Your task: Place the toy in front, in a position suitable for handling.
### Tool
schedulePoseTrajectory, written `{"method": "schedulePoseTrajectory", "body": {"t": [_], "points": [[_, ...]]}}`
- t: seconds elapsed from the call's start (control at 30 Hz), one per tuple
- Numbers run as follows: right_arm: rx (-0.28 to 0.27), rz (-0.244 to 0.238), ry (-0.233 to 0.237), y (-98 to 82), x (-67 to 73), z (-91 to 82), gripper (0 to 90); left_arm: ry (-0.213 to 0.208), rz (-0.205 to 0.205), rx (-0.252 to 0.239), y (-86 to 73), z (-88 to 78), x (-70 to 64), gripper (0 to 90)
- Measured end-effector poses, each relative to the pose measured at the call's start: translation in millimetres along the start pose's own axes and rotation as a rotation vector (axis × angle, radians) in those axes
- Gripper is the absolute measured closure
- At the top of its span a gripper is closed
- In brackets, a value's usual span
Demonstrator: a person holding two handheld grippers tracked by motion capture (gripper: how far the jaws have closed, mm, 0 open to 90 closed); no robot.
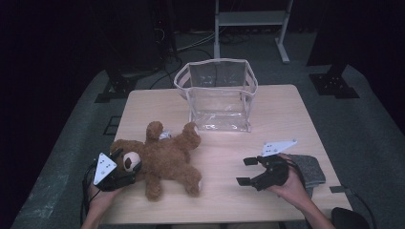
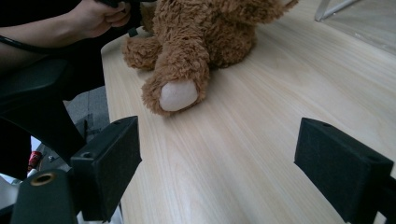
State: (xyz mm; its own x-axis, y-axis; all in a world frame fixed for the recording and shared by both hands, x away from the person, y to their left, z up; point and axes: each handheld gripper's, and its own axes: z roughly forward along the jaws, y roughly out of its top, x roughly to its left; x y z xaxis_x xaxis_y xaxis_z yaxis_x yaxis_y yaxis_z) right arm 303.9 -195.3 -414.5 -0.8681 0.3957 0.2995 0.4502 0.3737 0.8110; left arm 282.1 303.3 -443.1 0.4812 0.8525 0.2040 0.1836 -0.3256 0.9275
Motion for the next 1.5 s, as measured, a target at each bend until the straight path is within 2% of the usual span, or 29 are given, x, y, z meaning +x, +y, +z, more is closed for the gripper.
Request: {"method": "schedulePoseTrajectory", "body": {"t": [0.03,0.07,0.1,0.27,0.5,0.63,0.73,0.83,0.9,1.03,1.1,1.13,1.17,1.33,1.5], "points": [[-0.005,-0.001,0.006,4.3,0.7,4.8,13.2,0.021,0.021,0.014,0.6,5.3,0.5,17.6],[-0.005,-0.001,0.006,4.3,0.7,4.8,13.2,0.021,0.021,0.014,0.6,5.3,0.5,18.6],[-0.011,-0.005,0.013,8.4,1.0,9.3,13.1,0.024,-0.005,0.022,3.1,9.8,3.5,19.5],[-0.021,-0.021,0.021,20.3,3.0,20.6,13.2,0.032,-0.033,0.054,8.7,21.8,8.5,27.7],[-0.007,-0.050,0.016,40.1,6.5,43.4,12.8,0.059,-0.023,0.123,20.2,32.9,6.7,38.9],[0.001,-0.061,0.003,46.4,7.3,54.5,12.8,0.055,-0.027,0.128,21.7,33.0,7.2,39.9],[0.000,-0.071,-0.009,54.8,9.2,70.5,10.1,0.050,-0.033,0.129,21.6,31.7,7.2,40.0],[0.000,-0.076,0.007,59.2,10.6,78.5,10.1,0.052,-0.029,0.130,21.8,31.5,6.8,40.0],[0.005,-0.083,0.030,64.9,15.3,92.5,10.1,0.054,-0.031,0.130,22.0,31.5,6.7,39.8],[0.021,-0.092,0.038,67.4,19.2,105.2,10.1,0.054,-0.034,0.131,22.3,31.6,6.7,39.7],[0.025,-0.095,0.036,68.3,23.0,118.3,9.9,0.053,-0.033,0.132,22.5,31.3,6.7,39.6],[0.025,-0.095,0.036,68.3,23.0,118.3,9.9,0.053,-0.032,0.132,22.5,31.1,6.7,39.6],[0.031,-0.091,0.030,67.6,24.3,125.7,9.9,0.051,-0.032,0.135,22.9,31.0,6.9,39.6],[0.031,-0.059,0.011,62.1,25.6,140.3,9.2,0.050,-0.035,0.137,23.5,31.5,7.8,39.5],[0.020,-0.048,0.031,58.3,26.0,148.9,9.2,0.050,-0.037,0.138,23.9,31.8,7.9,39.5]]}}
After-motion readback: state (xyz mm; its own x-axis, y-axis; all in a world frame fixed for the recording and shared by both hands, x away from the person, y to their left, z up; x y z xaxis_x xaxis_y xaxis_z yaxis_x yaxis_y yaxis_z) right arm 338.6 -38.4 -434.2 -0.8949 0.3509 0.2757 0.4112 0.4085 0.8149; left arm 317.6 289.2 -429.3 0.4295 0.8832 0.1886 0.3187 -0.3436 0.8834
